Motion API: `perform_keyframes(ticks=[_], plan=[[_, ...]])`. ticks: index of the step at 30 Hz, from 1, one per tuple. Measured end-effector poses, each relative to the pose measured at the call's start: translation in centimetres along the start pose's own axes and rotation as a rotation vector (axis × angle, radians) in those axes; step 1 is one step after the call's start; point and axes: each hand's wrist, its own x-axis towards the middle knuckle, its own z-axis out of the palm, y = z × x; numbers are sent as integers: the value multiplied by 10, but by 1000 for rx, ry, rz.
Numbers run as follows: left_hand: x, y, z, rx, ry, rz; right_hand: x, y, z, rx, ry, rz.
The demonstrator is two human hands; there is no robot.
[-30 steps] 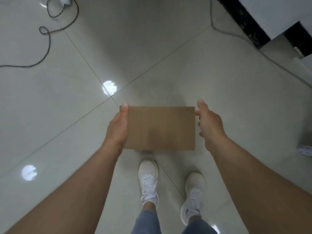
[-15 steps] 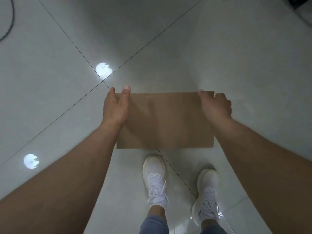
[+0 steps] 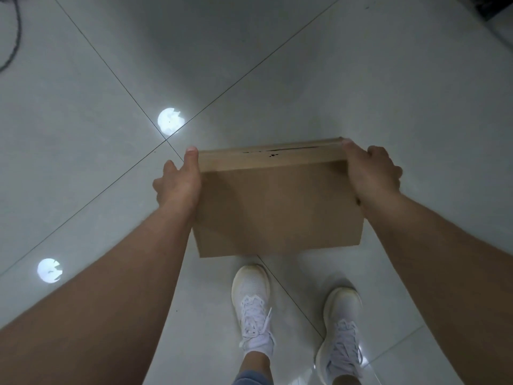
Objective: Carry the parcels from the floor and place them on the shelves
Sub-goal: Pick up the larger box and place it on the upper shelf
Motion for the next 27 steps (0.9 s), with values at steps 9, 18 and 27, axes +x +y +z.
perform_keyframes(ticks=[9,18,27], plan=[[-21,-27,2,-219,99,29,-6,18,-12,119,166,105],[-29,-57,-1,-19,-130,-65,-27,52,-2,-138,-42,192],[-23,-46,1,-142,20,-213,-24,47,1,29,-37,232]])
